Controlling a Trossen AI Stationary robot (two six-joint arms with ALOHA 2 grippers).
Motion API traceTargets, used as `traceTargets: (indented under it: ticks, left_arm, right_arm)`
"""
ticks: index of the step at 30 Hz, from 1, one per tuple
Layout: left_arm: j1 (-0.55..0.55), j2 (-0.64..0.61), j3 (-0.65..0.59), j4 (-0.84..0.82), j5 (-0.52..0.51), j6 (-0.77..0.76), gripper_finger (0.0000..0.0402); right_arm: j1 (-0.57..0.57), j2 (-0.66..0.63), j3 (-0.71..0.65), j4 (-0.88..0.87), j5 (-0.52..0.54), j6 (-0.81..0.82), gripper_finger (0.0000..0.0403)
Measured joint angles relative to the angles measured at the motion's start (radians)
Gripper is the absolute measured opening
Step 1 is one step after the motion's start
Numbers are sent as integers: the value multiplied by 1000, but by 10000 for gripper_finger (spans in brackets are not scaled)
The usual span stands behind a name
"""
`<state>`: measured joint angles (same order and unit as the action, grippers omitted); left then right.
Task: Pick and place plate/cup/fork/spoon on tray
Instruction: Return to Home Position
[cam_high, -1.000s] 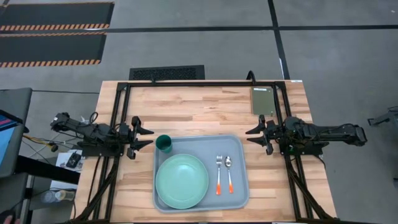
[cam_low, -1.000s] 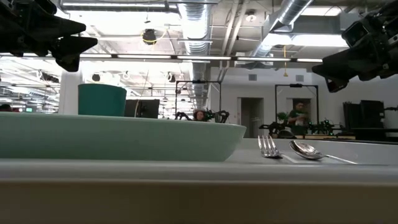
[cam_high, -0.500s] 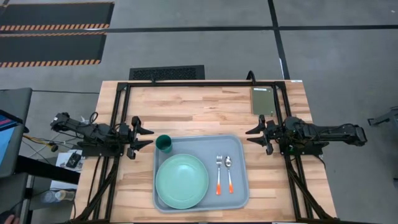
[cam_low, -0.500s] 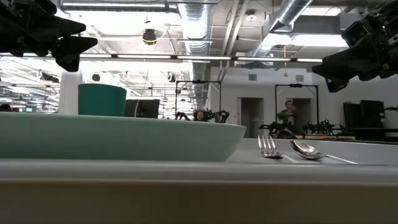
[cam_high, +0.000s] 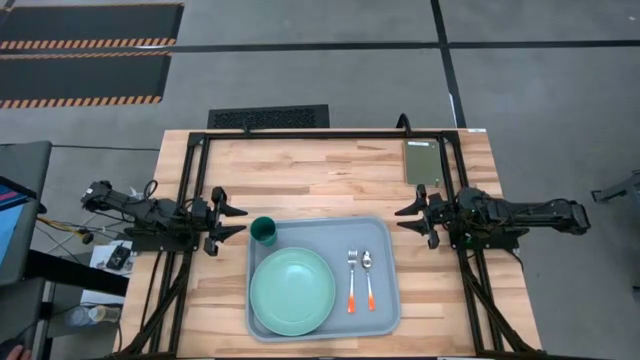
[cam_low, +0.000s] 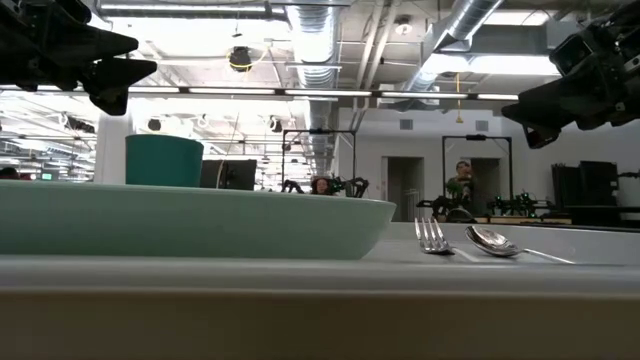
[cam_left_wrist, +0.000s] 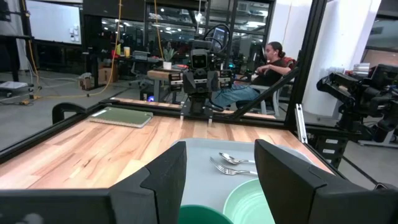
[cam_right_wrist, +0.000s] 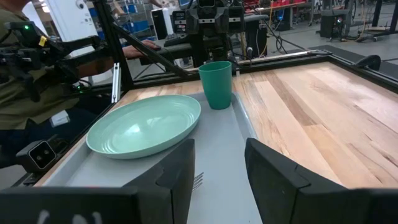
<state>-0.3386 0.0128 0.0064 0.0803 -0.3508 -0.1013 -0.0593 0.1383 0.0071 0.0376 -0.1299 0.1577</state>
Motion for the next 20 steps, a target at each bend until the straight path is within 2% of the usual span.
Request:
traceTargets:
  ticks: [20]
  left_arm:
    - [0, 0, 0, 0, 0, 0, 180]
  right_arm:
    - [0, 0, 0, 0, 0, 0, 170]
